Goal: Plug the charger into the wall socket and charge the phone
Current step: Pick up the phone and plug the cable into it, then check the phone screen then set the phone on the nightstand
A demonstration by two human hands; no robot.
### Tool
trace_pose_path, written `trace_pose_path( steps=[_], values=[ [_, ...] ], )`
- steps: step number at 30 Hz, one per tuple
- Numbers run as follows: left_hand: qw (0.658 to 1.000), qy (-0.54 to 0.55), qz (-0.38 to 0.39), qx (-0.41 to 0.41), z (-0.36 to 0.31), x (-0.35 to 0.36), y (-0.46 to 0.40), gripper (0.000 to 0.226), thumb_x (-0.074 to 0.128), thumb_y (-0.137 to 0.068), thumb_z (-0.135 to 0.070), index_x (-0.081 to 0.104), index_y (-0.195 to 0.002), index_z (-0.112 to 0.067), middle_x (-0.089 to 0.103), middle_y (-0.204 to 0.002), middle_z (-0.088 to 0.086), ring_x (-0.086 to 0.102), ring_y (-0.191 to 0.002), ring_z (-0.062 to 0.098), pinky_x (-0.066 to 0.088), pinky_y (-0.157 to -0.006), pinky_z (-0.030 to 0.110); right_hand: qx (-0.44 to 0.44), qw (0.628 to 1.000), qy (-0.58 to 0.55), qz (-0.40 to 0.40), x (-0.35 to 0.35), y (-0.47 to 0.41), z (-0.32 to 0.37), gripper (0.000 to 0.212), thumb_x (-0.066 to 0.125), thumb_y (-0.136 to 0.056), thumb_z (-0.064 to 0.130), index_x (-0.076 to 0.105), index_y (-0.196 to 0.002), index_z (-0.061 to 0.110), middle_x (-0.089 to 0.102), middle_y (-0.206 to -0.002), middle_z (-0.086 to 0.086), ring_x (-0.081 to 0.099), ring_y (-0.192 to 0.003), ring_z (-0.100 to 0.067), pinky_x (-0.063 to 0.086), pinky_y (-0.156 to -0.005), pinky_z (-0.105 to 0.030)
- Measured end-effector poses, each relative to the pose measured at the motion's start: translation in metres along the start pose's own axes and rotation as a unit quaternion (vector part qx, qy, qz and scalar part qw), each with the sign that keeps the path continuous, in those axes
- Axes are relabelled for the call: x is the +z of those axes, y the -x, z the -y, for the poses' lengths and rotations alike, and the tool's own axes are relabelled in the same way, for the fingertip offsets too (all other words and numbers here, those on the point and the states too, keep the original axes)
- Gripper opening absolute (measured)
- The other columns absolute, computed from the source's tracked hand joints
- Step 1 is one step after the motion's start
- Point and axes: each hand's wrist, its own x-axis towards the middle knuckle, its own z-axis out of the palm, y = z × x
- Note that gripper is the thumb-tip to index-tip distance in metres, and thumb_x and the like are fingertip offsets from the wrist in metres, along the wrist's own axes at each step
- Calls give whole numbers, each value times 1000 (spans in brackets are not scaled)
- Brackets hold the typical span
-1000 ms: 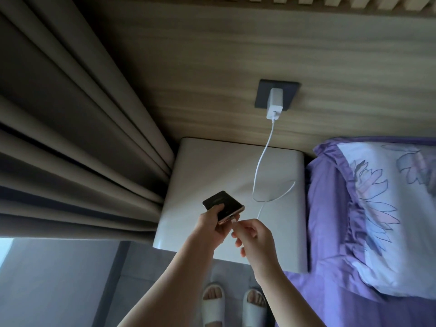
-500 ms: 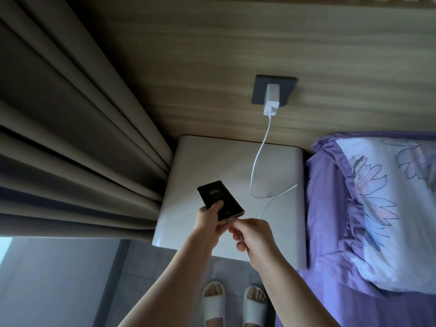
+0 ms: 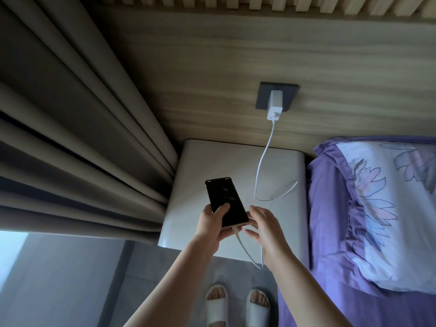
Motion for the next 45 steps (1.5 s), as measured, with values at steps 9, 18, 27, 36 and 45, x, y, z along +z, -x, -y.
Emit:
trace_pose_path(
  steps=[9, 18, 27, 36, 45],
  values=[
    [982, -98, 47, 155, -45, 21, 70, 44, 36, -96, -48, 69, -103, -19, 77, -99, 0, 71, -93, 12, 55, -77, 22, -103, 978, -148, 105, -1, 55, 48, 26, 50, -91, 13, 69, -107, 7, 73, -107, -11, 68, -100, -24, 51, -82, -32],
    [934, 98, 260, 224, -125, 61, 173, 39, 45, -96, -28, 59, -122, -2, 64, -117, 23, 60, -108, 33, 47, -97, 43, -231, 912, -242, 237, -21, 136, 138, 41, 50, -86, 11, 57, -126, 4, 64, -125, -18, 62, -113, -26, 53, -90, -29],
    [893, 99, 343, 273, -163, 88, 257, 42, 31, -101, -23, 48, -136, -7, 44, -142, 29, 34, -136, 45, 20, -115, 60, -328, 865, -242, 293, -34, 212, 204, 42, 45, -90, 11, 50, -131, 2, 53, -135, -23, 50, -126, -32, 44, -103, -36],
    [868, 134, 396, 269, -186, 102, 310, 42, 33, -99, -20, 49, -135, -3, 51, -137, 26, 55, -117, 35, 42, -104, 48, -338, 844, -268, 320, -34, 250, 232, 42, 35, -93, 10, 49, -131, 0, 55, -134, -21, 52, -124, -32, 43, -104, -38],
    [862, 119, 392, 298, -193, 102, 328, 40, 34, -98, -19, 53, -132, -6, 55, -136, 23, 56, -120, 35, 43, -105, 48, -337, 845, -259, 324, -34, 262, 242, 43, 34, -94, 10, 45, -135, -1, 44, -143, -25, 41, -134, -37, 20, -117, -52]
  ],
)
